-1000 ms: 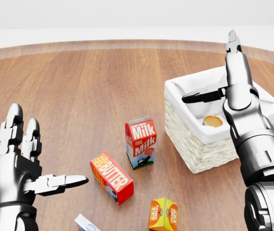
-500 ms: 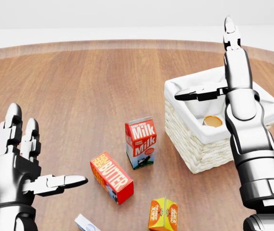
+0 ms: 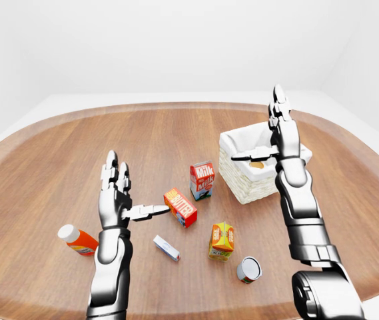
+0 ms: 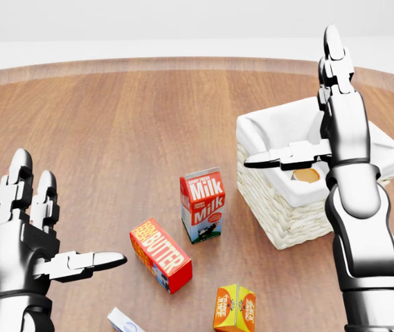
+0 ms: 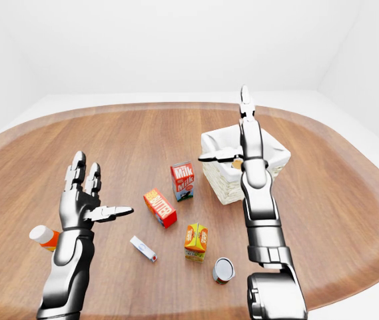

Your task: Pick up the alphabet soup and the tomato sauce, and put them in the basket.

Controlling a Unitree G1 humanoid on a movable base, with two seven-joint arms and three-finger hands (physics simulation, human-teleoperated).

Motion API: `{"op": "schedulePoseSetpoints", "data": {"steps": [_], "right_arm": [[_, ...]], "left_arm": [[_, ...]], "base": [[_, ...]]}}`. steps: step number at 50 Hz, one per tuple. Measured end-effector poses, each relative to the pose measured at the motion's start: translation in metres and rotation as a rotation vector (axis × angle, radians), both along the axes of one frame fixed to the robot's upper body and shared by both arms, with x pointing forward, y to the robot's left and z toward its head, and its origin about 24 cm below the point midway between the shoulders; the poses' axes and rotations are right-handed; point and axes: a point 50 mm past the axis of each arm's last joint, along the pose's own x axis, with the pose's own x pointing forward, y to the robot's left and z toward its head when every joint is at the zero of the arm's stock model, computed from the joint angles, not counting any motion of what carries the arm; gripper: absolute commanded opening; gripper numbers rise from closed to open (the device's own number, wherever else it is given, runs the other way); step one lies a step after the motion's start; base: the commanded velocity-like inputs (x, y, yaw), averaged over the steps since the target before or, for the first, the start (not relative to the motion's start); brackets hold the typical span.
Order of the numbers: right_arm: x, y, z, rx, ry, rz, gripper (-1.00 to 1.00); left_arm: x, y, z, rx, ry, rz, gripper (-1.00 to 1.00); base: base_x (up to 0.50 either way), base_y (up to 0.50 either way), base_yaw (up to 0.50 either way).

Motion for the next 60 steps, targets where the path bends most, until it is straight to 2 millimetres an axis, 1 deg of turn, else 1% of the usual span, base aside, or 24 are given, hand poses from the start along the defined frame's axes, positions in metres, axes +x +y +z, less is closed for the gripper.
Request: {"op": "schedulePoseSetpoints", "data": {"steps": [11, 20, 49, 60], "right_arm": [[-0.022, 0.007, -0.001, 0.015, -0.050, 0.050, 1.00], [-0.036, 0.010, -0.003, 0.026, -0.072, 0.071, 1.00], [-0.073, 0.008, -0.021, 0.073, -0.062, 0.084, 1.00], [-0.091, 0.006, -0.021, 0.079, -0.075, 0.091, 1.00]], "left_arm": [[0.000, 0.000, 0.000, 0.000, 0.001, 0.000, 1.00], [0.000, 0.000, -0.001, 0.000, 0.003, -0.001, 1.00], [-0.001, 0.000, 0.002, 0.001, -0.007, 0.001, 1.00], [-0.001, 0.000, 0.002, 0.001, -0.008, 0.001, 1.00]], "base": [[0.00, 0.00, 0.00], [0.00, 0.00, 0.00], [0.00, 0.00, 0.00], [0.00, 0.00, 0.00]]}}
